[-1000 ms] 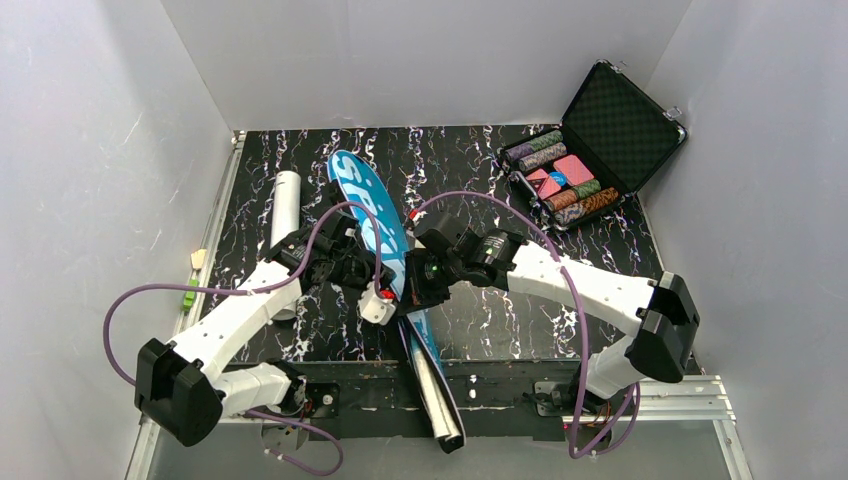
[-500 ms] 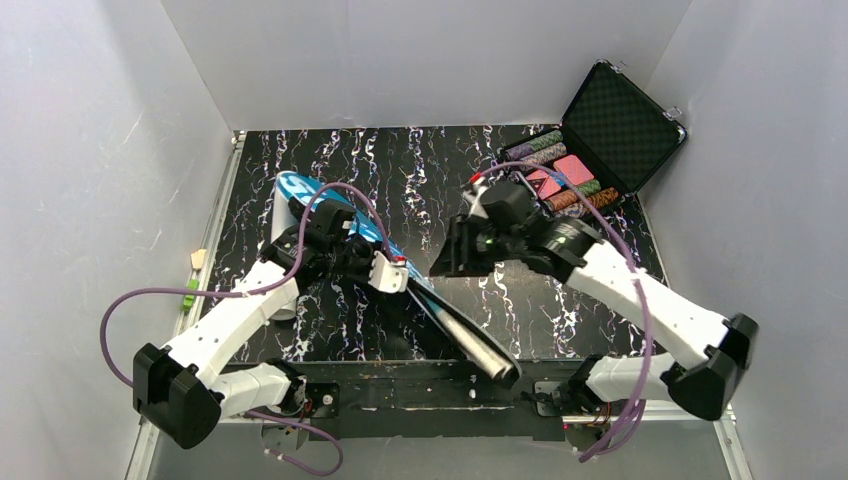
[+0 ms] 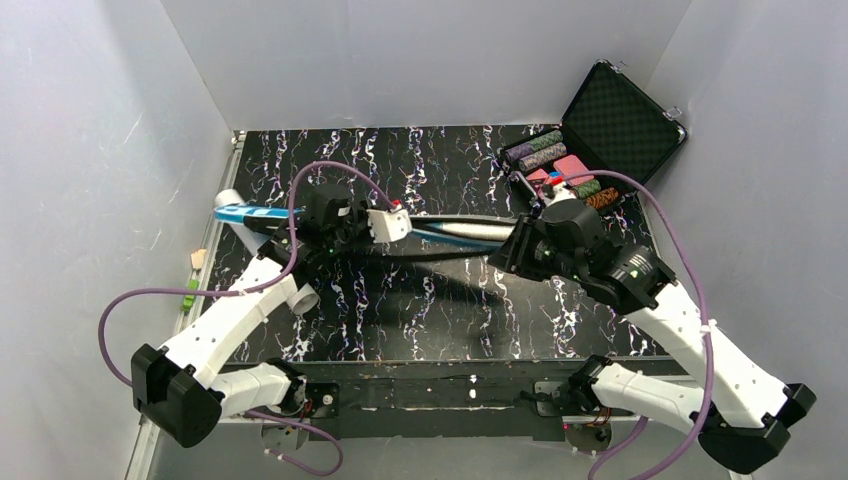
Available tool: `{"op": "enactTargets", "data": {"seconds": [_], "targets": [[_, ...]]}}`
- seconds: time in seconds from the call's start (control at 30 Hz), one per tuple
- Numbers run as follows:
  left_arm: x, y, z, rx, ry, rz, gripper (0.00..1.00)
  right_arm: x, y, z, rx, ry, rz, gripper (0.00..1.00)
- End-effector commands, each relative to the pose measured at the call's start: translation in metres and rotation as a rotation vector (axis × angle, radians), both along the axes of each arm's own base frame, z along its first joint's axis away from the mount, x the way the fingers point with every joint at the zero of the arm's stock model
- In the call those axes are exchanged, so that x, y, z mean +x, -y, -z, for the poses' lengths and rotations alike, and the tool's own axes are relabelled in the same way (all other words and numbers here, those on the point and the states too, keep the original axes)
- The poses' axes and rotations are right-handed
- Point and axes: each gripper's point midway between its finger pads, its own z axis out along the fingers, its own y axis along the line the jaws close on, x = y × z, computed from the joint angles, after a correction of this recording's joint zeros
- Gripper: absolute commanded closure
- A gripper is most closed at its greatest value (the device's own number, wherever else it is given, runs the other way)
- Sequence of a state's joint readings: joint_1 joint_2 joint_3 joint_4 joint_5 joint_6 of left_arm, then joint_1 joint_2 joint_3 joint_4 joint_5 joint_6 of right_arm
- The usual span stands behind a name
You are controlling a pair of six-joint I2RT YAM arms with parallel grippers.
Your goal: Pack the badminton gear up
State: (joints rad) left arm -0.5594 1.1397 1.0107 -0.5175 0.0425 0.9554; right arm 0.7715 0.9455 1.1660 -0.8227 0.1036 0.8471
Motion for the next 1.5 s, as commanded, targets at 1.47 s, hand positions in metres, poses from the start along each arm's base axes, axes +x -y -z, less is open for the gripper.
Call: {"op": "enactTargets", "data": {"seconds": [1.47], "targets": [[-0.023, 0.022, -0.096, -0.312, 0.053, 0.013, 1.00, 0.066, 0.089, -0.094, 0.072, 0.327, 0.487, 0.99]]}}
